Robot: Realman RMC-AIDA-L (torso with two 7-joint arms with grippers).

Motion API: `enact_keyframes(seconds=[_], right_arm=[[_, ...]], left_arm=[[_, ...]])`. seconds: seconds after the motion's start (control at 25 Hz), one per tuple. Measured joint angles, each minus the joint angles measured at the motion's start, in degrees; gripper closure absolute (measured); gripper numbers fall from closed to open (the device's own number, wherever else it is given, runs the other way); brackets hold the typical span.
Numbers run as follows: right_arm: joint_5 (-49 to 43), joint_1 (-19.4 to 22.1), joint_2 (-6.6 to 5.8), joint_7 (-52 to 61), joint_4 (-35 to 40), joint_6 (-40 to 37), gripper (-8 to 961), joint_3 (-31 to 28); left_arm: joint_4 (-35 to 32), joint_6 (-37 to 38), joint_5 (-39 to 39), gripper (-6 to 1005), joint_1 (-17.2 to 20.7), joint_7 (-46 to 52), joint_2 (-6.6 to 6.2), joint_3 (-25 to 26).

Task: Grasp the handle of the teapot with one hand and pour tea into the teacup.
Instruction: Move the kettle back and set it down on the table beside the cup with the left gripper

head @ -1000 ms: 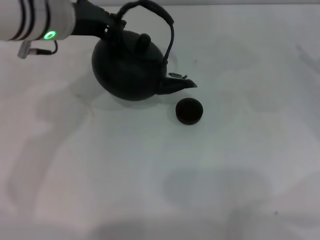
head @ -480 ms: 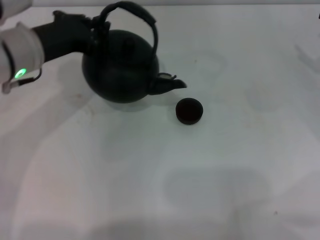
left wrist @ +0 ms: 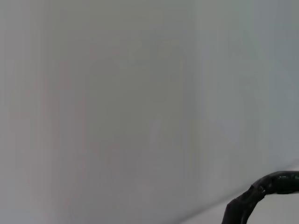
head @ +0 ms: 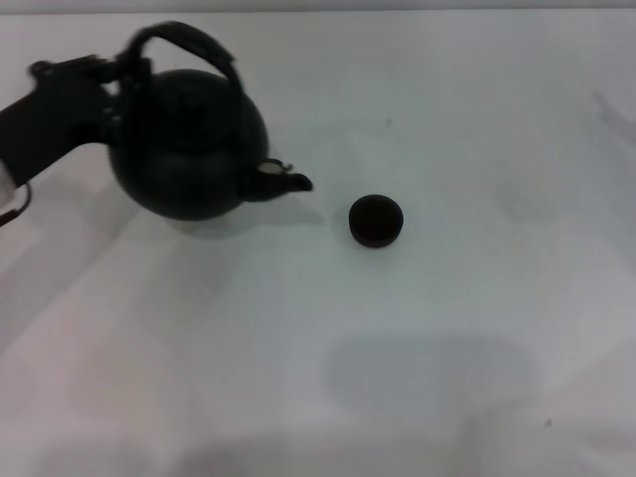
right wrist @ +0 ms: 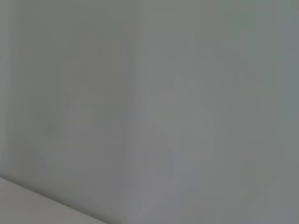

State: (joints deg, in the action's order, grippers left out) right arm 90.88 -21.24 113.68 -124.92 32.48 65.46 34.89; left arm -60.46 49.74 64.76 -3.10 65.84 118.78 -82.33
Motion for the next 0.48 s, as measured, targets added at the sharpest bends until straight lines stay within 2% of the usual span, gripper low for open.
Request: enact_keyframes(seconds=[0.2, 0.48], right_arm=[[-1.01, -0.27, -0.49, 1.36, -0.37, -0.36, 108, -0.02], [-2.11, -0.33, -0.57, 2.31, -0.07, -0.85, 108, -0.02]], left_arm=[[10.07, 10.20, -8.12, 873, 0.06, -8.70, 0.23, 4.97], [14.92, 12.22, -11.46, 873, 1.61, -13.33, 0.36, 5.21]])
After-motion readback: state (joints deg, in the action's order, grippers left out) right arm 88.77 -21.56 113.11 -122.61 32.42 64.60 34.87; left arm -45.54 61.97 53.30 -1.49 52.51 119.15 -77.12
